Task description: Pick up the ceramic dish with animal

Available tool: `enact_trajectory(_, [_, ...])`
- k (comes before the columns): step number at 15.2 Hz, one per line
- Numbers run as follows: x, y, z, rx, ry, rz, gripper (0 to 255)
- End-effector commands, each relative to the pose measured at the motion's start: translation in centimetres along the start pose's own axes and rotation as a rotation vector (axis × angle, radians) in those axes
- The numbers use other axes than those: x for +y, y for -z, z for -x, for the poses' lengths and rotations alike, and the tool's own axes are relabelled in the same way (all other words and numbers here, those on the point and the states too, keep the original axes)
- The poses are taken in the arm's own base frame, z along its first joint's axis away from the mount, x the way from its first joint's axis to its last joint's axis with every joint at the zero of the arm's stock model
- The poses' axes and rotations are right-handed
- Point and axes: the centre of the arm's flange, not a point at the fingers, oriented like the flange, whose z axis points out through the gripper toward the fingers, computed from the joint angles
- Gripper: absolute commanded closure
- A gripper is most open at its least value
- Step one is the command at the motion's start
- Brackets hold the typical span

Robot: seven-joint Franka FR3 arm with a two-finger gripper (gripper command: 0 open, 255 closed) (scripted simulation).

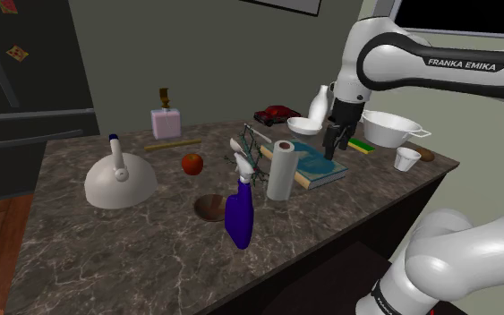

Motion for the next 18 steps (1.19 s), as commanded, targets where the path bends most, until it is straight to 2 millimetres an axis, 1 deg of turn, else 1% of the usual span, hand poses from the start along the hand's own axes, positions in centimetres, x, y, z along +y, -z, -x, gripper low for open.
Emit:
enact_trajectory(1, [0.0,0.0,0.0,0.0,0.0,0.0,0])
enact_trajectory(10, [-7.8,-5.5,-3.2,0.085,-0.074,-0.119,0])
enact_trajectory(18, [-14.9,-9.3,-6.9,0.16,-0.139,-0.225,0])
